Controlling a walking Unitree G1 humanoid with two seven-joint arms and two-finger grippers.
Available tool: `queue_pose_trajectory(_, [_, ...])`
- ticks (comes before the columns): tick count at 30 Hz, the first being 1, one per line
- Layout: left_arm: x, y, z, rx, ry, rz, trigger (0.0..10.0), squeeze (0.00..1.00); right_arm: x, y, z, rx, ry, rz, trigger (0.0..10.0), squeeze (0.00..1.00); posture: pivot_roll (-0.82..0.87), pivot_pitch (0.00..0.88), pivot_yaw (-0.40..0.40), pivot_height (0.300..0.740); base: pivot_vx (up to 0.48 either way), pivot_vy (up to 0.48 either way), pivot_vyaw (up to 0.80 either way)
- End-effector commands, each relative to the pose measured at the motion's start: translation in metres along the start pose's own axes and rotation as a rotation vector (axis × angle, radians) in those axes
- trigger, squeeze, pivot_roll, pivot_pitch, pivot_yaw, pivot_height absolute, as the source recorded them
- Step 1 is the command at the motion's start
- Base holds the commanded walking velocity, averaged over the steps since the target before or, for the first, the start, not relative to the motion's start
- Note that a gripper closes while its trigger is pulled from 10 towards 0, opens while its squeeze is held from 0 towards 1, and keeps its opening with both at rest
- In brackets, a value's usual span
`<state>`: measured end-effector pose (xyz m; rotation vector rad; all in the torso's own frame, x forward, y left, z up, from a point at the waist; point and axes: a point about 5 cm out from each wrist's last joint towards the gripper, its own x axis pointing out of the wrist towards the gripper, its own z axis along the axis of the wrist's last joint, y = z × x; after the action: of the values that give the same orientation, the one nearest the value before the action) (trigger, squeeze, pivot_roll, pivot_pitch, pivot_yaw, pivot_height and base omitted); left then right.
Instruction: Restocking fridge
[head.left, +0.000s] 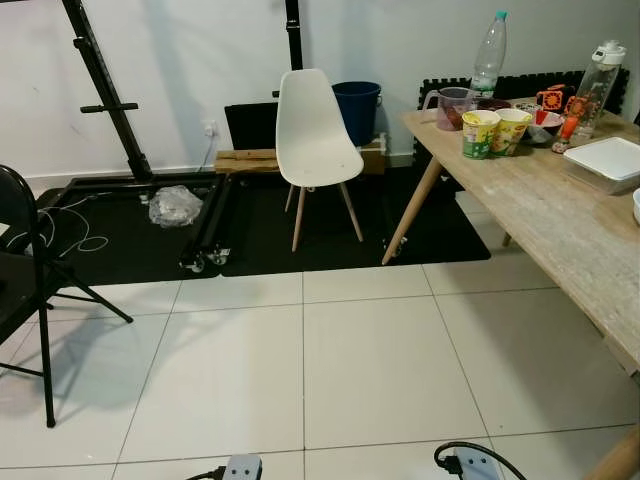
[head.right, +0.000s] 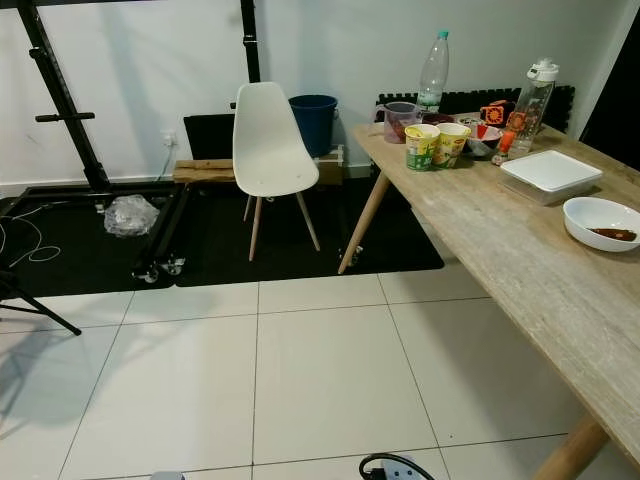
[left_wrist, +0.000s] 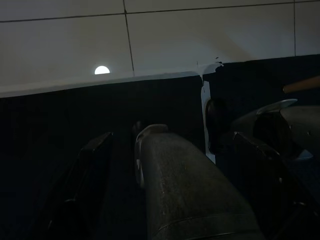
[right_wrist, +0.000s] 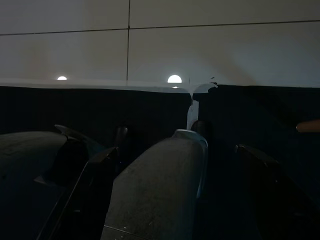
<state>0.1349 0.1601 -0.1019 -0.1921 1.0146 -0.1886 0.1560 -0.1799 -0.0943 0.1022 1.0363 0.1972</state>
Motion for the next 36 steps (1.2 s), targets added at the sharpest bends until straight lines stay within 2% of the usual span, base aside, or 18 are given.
queue_pose_trajectory(1, [0.0001, -0.0012, -0.0025, -0.002, 0.015, -0.003, 10.0, 0.00, 0.0011, 0.0028, 0.0020, -0.011, -0.007, 0.006, 10.0, 0.00, -0.06, 0.000, 0.024, 0.740, 0.000, 0.000, 0.00])
queue_pose_trajectory(36, [0.0002, -0.0023, -0.0044, -0.041, 0.011, 0.010, 10.0, 0.00, 0.0011, 0.0013, 0.0043, -0.026, -0.007, 0.004, 10.0, 0.00, -0.05, 0.000, 0.006, 0.740, 0.000, 0.000, 0.00])
